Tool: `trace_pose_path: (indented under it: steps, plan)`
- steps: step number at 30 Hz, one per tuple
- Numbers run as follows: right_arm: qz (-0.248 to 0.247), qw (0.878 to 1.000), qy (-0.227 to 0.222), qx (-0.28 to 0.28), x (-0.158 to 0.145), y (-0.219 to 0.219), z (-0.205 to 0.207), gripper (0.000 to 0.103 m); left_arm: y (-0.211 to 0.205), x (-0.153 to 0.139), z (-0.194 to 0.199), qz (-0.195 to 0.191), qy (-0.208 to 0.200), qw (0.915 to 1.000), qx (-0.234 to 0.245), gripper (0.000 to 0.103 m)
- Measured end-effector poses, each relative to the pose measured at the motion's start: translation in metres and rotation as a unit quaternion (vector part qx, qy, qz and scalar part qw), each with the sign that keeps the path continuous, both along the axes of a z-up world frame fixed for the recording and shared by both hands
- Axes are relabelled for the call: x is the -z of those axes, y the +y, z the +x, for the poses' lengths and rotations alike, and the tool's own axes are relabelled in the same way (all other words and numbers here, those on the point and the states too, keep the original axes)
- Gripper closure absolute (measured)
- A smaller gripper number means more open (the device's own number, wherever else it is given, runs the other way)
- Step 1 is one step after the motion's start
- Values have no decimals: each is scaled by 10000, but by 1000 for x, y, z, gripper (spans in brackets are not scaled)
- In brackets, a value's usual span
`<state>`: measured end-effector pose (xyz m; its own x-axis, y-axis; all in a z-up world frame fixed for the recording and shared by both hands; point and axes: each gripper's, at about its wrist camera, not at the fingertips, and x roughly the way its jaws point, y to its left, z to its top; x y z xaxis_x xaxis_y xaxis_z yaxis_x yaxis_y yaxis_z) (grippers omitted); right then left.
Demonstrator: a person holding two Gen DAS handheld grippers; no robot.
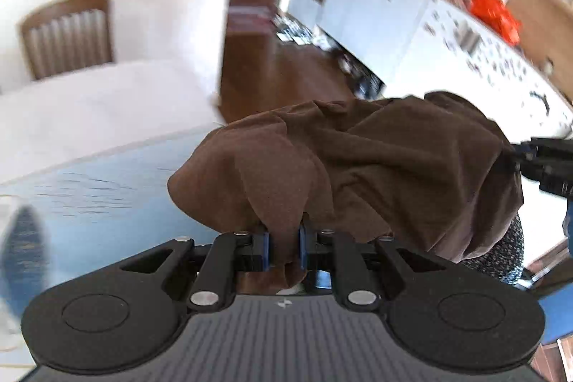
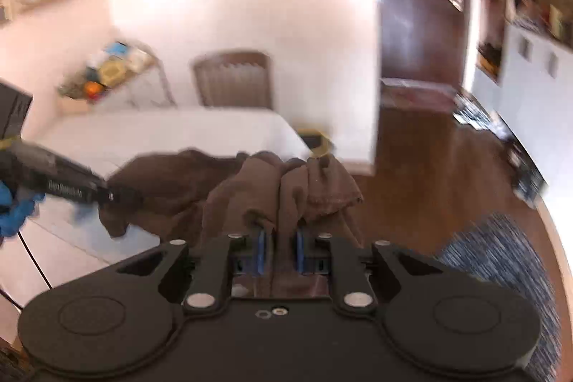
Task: Fold clothes
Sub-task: 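Lift the brown shirt with both grippers and carry it to the table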
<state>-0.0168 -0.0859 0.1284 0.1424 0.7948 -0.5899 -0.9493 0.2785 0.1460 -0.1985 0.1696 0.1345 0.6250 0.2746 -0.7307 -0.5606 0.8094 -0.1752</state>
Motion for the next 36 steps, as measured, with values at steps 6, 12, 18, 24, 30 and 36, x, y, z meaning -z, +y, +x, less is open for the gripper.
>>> trace_pose_path:
  steps: [6, 12, 18, 24, 30, 36]
  plan:
    - [416, 9943, -285, -937, -40, 90, -97, 0, 44, -21, -154, 489, -114, 9954, -815, 90]
    - [195, 9854, -346, -1655, -24, 198, -214, 0, 84, 3, -303, 528, 257, 9849, -1629, 90]
    - [-18, 9708, -264, -2385, -8, 287, -322, 0, 118, 30, -421, 609, 517, 9628, -2582, 90]
    - [-614, 9575, -378, -2794, 18, 322, -376, 0, 145, 68, -484, 51, 722, 9474, -3117, 89]
    - [-680, 9480, -732, -3022, 20, 306, -370, 0, 136, 87, -500, -365, 850, 9414, -3244, 78]
    - [-753, 9560, -440, -2801, 29, 319, -319, 0, 128, 50, -507, 70, 953, 9311, -3519, 21]
